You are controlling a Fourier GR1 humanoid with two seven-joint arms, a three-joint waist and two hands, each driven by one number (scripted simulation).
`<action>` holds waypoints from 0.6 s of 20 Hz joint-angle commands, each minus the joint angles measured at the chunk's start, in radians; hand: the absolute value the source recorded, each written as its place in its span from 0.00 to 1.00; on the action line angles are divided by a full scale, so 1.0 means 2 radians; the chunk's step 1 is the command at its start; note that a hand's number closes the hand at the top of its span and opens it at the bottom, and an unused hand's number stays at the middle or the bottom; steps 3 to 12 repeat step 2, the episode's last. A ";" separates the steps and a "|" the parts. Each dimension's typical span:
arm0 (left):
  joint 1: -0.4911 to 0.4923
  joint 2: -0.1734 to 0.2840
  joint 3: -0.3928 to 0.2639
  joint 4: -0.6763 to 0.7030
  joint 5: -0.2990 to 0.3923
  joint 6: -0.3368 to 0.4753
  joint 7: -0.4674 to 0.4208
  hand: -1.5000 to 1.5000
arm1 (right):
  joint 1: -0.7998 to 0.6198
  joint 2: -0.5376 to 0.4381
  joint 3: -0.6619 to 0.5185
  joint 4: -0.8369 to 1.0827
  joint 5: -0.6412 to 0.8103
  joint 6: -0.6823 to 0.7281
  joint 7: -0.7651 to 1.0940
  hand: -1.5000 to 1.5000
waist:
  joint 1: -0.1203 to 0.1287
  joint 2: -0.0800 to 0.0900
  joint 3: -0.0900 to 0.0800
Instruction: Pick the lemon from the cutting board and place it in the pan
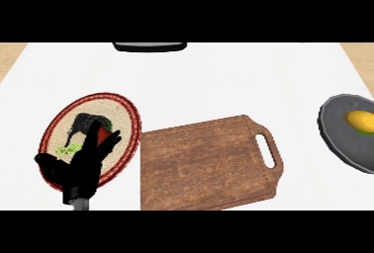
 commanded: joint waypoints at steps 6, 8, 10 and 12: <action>0.018 0.000 0.009 0.036 -0.007 0.004 -0.004 0.50 | 0.053 0.027 0.001 -0.033 -0.013 0.025 -0.054 0.00 | -0.001 0.004 -0.003; 0.018 0.000 0.009 0.036 -0.007 0.004 -0.004 0.50 | 0.053 0.027 0.001 -0.033 -0.013 0.025 -0.054 0.00 | -0.001 0.004 -0.003; 0.018 0.000 0.009 0.036 -0.007 0.004 -0.004 0.50 | 0.053 0.027 0.001 -0.033 -0.013 0.025 -0.054 0.00 | -0.001 0.004 -0.003; 0.018 0.000 0.009 0.036 -0.007 0.004 -0.004 0.50 | 0.053 0.027 0.001 -0.033 -0.013 0.025 -0.054 0.00 | -0.001 0.004 -0.003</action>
